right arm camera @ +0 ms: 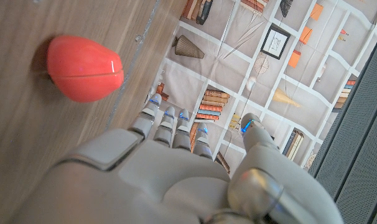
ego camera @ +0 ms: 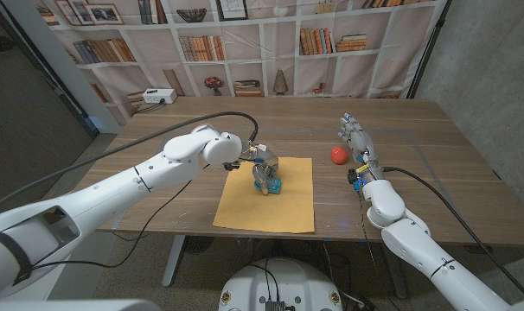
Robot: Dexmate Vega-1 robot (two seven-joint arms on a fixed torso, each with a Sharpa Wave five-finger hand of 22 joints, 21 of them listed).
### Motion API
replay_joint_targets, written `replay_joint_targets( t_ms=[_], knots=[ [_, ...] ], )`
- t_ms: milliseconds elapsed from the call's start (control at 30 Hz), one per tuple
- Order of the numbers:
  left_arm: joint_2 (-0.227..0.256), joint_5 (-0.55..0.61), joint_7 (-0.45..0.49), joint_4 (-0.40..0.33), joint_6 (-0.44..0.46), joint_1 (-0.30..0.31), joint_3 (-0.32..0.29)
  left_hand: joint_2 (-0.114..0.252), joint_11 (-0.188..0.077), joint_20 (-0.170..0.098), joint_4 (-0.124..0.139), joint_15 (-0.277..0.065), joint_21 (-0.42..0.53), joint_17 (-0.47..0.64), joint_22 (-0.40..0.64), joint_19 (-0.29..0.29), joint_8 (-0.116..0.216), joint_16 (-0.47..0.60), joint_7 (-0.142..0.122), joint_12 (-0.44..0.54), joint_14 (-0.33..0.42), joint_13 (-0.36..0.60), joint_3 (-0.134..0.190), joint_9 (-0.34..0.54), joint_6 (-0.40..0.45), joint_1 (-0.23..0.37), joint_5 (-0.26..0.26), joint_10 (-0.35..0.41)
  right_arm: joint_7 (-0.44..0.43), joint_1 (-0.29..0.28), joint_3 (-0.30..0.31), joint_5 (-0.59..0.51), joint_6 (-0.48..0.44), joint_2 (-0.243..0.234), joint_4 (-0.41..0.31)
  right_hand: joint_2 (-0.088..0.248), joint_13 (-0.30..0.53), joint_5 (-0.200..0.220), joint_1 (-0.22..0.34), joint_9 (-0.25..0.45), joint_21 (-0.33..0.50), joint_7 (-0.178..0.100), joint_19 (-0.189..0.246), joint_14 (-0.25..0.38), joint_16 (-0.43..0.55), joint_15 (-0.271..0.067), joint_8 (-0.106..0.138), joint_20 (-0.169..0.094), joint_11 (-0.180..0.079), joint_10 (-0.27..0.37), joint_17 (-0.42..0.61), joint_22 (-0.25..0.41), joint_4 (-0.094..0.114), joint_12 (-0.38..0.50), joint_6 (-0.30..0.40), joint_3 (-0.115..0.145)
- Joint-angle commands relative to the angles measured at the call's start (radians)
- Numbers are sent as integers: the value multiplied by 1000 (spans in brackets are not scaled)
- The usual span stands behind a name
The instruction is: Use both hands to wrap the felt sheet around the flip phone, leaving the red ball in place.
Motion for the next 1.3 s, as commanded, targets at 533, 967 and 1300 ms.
replay_joint_targets(
  t_ms=[533, 967, 1300],
  knots=[
    [-9, 477, -29, -142, 102, 67, 28, 31, -94, 55, 12, -104, -84, -80, -25, -232, -176, -171, -157, -145, -210, -80, 5, -17, -140, -110, 26, -112, 25, 3, 10, 11, 24, -8, 11, 4, 3, 10, -6, 3, 5, -2, 3, 13, -2, 1, -3, 0, 2, 11, 3, 4, 0, 0, 8, -4],
    [-24, 629, 13, -152, 92, 118, -11, 6, -79, 90, -1, -54, -144, -148, -26, -323, -244, -188, -175, -231, -398, -108, -1, -14, -255, -147, 37, -251, 24, 8, 10, 7, 32, -3, 21, 3, 3, 10, -7, 3, 7, -1, 7, 22, 0, 3, -3, 2, 2, 16, 3, 4, 0, 0, 9, -4],
    [-30, 524, -12, -170, 65, 128, -66, -13, -72, 97, 8, -43, -155, -163, -26, -330, -252, -180, -172, -239, -419, -114, -19, -13, -267, -181, 38, -261, 19, 10, 8, 4, 21, -2, 17, 4, 3, 10, -9, 3, 8, -1, 11, 28, 1, 2, -2, 3, 1, 19, 3, 4, 1, 0, 12, -4]
  ],
)
